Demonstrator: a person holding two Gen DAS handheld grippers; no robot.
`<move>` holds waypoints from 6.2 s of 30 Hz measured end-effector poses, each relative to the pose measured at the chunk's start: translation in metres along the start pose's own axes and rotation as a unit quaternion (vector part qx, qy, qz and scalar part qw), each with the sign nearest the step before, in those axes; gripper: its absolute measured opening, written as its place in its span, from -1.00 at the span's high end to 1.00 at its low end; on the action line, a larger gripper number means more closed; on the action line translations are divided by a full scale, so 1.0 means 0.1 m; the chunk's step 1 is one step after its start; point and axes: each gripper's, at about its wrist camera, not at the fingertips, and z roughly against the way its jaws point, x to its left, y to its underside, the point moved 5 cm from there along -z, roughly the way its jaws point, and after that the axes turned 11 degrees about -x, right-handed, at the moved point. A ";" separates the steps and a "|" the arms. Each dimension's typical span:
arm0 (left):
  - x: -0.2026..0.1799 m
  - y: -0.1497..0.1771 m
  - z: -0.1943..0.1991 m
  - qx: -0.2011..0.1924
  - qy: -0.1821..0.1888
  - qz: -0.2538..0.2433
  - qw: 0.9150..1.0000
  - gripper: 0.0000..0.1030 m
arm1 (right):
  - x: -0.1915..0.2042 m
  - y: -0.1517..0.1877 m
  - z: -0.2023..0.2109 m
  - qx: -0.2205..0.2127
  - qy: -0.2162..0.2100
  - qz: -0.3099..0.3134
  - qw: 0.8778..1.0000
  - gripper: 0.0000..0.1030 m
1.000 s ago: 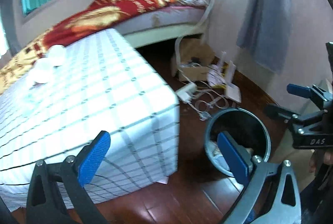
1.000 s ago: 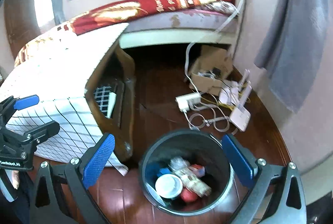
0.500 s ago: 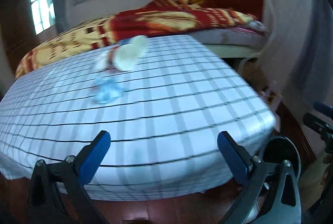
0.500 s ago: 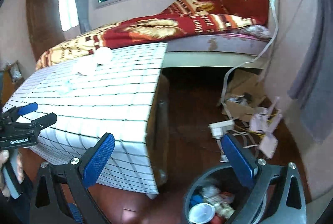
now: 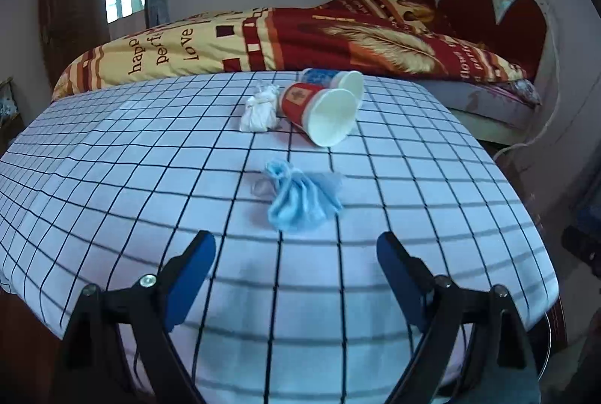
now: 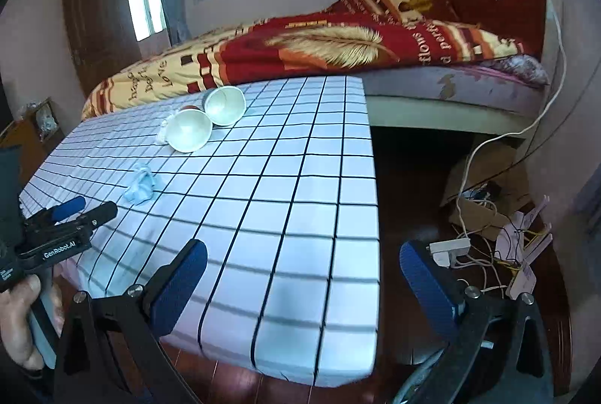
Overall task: Collect trash
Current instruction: 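Move both tools back to the grid-covered box, then grasp the blue mask with the left tool while the right tool grasps the red paper cup, then carry the blue mask and red cup over the black bin and open both tools, then move both tools back to the grid-covered box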
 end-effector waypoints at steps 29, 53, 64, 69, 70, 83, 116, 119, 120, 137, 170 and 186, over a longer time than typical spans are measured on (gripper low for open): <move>0.69 -0.16 -0.72 0.054 0.030 0.026 0.998 0.53 | 1.36 -0.69 -2.26 0.076 -0.109 0.073 0.988 -0.60; 0.45 -0.27 -0.45 0.024 0.098 0.001 0.995 0.62 | 1.45 -0.67 -1.49 0.024 -0.119 0.084 0.989 0.95; 0.10 -0.34 -0.09 0.001 0.114 -0.031 0.993 0.63 | 0.86 -0.60 -0.64 -0.005 -0.085 0.057 0.995 0.95; -0.07 -0.34 0.12 -0.011 0.119 -0.043 0.992 0.62 | 0.61 -0.53 -0.26 -0.021 -0.074 0.042 0.996 0.95; -0.09 -0.34 0.15 -0.013 0.121 -0.044 0.992 0.63 | 0.57 -0.51 -0.21 -0.023 -0.072 0.040 0.996 0.95; -0.69 -0.29 0.54 -0.030 0.157 -0.079 0.984 0.63 | -0.02 -0.31 0.64 -0.058 -0.036 0.004 0.998 0.95; -2.54 0.38 1.03 0.006 0.300 -0.169 0.939 0.63 | -1.86 0.82 1.95 -0.059 0.119 -0.116 0.984 0.95; -2.72 0.48 1.06 0.013 0.315 -0.177 0.932 0.63 | -1.98 0.95 2.03 -0.052 0.131 -0.122 0.982 0.95; -2.78 0.52 1.07 0.016 0.320 -0.180 0.930 0.63 | -2.02 0.99 2.04 -0.049 0.135 -0.124 0.982 0.95; -3.56 1.39 1.02 0.103 0.391 -0.232 0.885 0.63 | -2.52 1.82 2.05 0.039 0.183 -0.128 0.974 0.94; -3.64 2.06 0.47 0.169 0.326 -0.268 0.891 -0.99 | -2.88 2.75 1.36 0.212 0.229 -0.073 0.947 -0.99; -3.36 1.53 0.84 0.092 0.307 -0.253 0.913 -0.99 | -2.59 2.25 1.53 0.144 0.230 -0.059 0.961 -1.00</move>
